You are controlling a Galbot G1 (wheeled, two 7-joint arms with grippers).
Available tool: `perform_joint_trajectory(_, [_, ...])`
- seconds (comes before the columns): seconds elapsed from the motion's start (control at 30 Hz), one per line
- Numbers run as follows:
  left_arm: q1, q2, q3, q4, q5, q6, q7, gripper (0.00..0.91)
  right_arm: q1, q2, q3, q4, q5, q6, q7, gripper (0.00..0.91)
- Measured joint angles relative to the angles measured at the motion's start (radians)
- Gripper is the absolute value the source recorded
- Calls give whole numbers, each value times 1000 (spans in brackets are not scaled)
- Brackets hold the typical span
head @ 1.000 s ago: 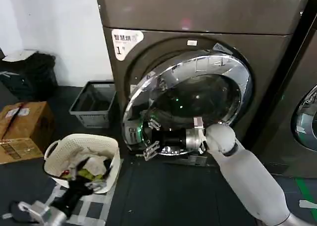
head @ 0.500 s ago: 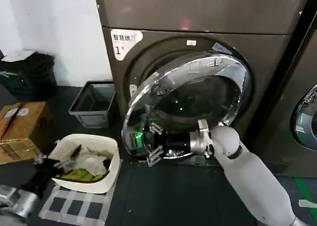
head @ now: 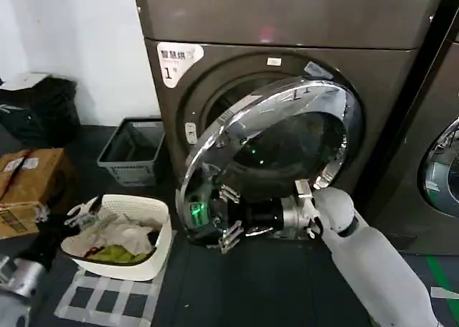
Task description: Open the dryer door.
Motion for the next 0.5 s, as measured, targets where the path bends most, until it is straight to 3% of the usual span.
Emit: perform_joint_trajectory(0.5, [-83, 85, 68, 5, -78, 8, -15, 907, -98, -73, 61, 98, 22, 22, -17, 907])
